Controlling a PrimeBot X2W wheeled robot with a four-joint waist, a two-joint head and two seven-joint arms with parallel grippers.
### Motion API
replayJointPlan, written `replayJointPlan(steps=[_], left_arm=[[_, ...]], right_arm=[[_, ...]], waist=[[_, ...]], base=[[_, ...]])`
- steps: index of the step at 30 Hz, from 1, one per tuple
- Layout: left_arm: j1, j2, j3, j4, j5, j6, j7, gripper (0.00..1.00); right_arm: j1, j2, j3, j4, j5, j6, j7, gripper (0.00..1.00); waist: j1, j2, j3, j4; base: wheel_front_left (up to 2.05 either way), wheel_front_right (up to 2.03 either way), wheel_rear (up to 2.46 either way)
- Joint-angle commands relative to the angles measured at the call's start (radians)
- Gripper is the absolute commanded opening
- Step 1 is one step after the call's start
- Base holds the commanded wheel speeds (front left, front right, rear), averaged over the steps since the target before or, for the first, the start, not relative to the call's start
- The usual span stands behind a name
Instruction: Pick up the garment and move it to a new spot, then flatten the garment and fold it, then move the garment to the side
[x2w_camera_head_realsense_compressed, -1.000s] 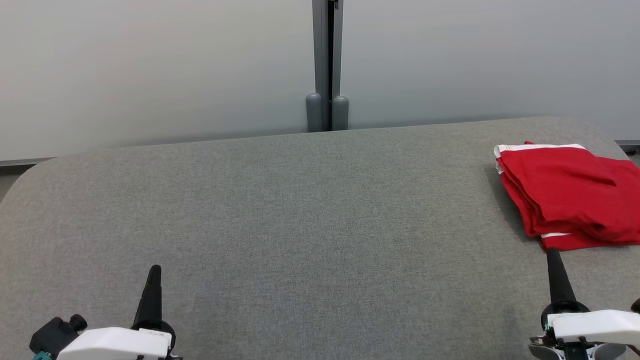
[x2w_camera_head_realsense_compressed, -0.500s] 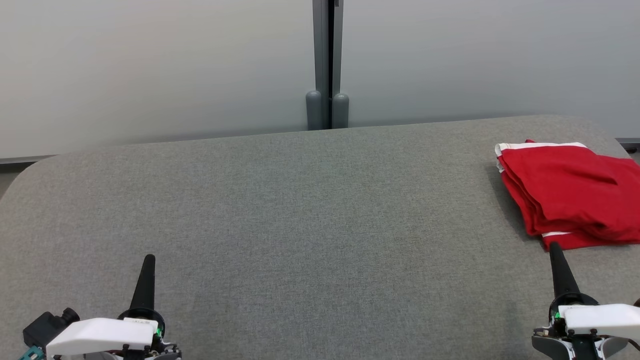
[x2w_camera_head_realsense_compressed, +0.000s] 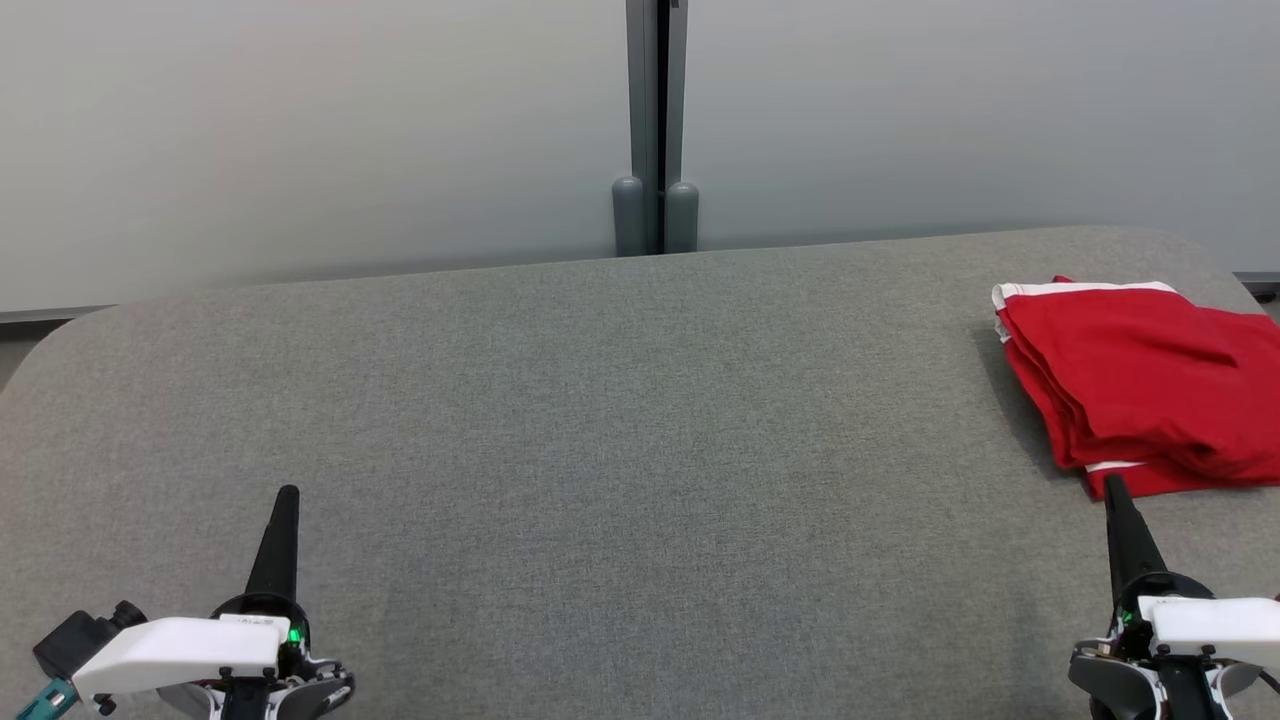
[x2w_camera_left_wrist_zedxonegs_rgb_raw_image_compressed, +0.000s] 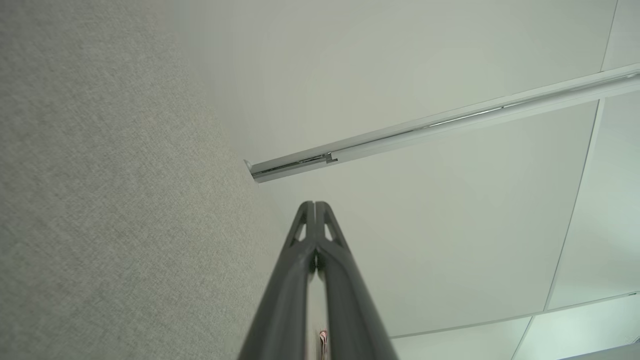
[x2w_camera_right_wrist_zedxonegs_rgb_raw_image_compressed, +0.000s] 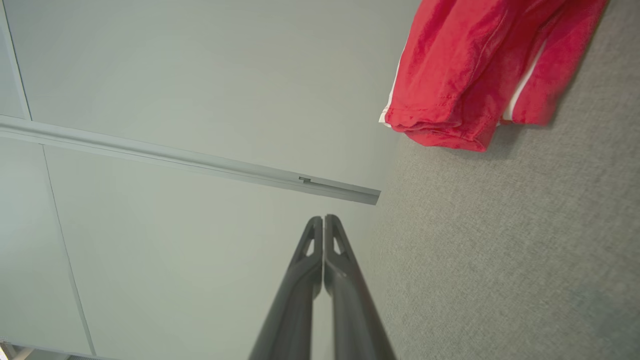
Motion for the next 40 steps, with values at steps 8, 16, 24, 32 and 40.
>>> replayJointPlan(steps=[8,16,24,32,40], left_arm=[[-0.044,0.004,0.023,0.009,-0.086,-0.019,0.024,0.0],[-0.055,0.002,0.034,0.016,-0.135,-0.027,0.038,0.0],[-0.065,0.001,0.047,0.025,-0.187,-0.036,0.055,0.0],[-0.076,-0.002,0.056,0.031,-0.223,-0.042,0.066,0.0],[-0.076,-0.004,0.06,0.031,-0.218,-0.042,0.07,0.0]], right_arm=[[-0.027,-0.004,-0.015,0.0,0.092,0.0,0.029,0.0],[-0.036,-0.002,-0.022,0.003,0.144,0.0,0.042,0.0],[-0.043,-0.001,-0.029,0.007,0.2,0.0,0.057,0.0],[-0.047,0.001,-0.036,0.009,0.234,0.0,0.07,0.0],[-0.047,0.003,-0.039,0.009,0.23,0.0,0.072,0.0]], waist=[[0.0,0.0,0.004,0.0],[0.0,0.0,0.007,0.001],[0.0,0.0,0.011,0.001],[0.0,0.0,0.014,0.001],[0.0,0.0,0.014,0.001]], base=[[0.0,0.0,0.0],[0.0,0.0,0.0],[0.0,0.0,0.0],[0.0,0.0,0.0],[0.0,0.0,0.0]])
